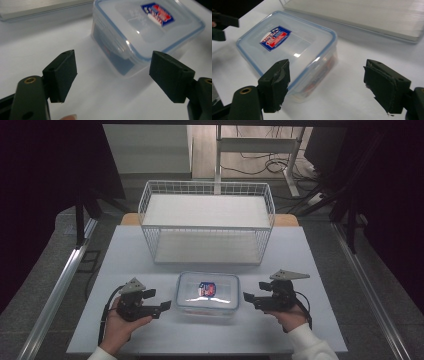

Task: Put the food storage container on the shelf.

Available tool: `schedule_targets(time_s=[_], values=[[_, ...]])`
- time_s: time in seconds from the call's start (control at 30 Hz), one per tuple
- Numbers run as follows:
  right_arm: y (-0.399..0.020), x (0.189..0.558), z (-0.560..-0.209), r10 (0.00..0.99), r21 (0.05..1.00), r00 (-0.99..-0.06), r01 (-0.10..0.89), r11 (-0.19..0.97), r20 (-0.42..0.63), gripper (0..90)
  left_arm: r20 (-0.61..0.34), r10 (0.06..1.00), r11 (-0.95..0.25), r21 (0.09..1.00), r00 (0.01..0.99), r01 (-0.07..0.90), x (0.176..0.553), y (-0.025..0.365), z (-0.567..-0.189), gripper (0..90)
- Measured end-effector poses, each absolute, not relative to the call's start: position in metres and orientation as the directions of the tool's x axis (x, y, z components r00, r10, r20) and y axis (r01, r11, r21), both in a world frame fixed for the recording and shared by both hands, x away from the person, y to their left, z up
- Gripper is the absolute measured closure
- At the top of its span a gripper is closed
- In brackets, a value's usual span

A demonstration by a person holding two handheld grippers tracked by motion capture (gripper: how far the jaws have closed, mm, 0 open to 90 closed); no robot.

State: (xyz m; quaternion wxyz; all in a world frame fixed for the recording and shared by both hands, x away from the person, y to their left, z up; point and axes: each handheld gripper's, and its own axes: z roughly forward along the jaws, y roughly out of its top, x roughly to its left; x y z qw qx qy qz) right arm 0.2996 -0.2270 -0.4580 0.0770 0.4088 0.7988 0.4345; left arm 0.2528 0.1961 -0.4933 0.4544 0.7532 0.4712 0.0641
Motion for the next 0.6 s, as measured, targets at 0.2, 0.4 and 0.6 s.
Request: schedule_targets(time_s=[0.2,0.4,0.6], values=[[-0.223,0.302,-0.458,0.726,0.756,-0.643,0.594,0.274,0.242,20.6,-0.395,0.764,-0.076,0.731,0.511,0.678,0.271,0.190,-0.493,19.7],[-0.222,0.300,-0.458,0.731,0.756,-0.638,0.597,0.269,0.244,20.8,-0.498,0.693,-0.045,0.692,0.521,0.721,0.289,0.186,-0.496,19.1],[-0.219,0.301,-0.459,0.728,0.751,-0.644,0.596,0.284,0.235,19.9,-0.613,0.617,-0.035,0.605,0.493,0.796,0.318,0.187,-0.510,18.1]])
